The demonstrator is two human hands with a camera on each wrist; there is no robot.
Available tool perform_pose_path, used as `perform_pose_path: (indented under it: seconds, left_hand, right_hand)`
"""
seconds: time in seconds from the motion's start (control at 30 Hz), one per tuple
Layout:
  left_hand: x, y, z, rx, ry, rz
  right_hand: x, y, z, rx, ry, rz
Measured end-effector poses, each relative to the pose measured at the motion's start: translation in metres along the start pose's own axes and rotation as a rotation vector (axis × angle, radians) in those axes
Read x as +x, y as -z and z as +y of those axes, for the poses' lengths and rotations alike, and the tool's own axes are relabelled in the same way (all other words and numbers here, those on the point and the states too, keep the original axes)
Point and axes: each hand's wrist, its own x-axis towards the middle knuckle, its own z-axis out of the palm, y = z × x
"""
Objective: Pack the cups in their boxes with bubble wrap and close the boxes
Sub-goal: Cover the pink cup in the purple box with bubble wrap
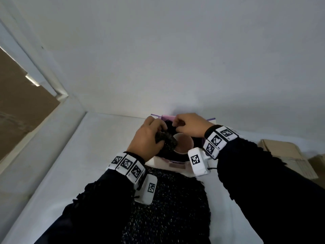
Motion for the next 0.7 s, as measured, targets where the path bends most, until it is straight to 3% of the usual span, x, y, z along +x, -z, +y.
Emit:
perform_pose_path:
  seconds: [0.13, 0.27, 0.37, 0.53, 0.7]
  left_hand:
    - [0.003, -0.013, 0.003, 0.125, 0.033, -0.077]
    - [-0.002, -0.021, 0.003, 0.315, 0.021, -0.307]
    - [-0.008, -0.017, 0.000, 0.222, -0.022, -0.405]
    - [-0.006, -0.013, -0.008, 0.606, -0.100, -0.518]
    - [-0.011, -0.021, -0.003, 0.739, -0.143, -0.596]
  right_hand:
    - [-0.035, 0.000, -0.008, 0.111, 0.006, 0.006]
    - [-0.064, -0.029, -0.016, 0.088, 0.026, -0.043]
    - [-0.078, -0.051, -0.015, 0.051, 0.026, -0.123]
    - [-0.091, -0.074, -0.012, 0.100, -0.024, -0.083]
    - [-0.085, -0.096, -0.011, -0.117, -0.079, -0.134]
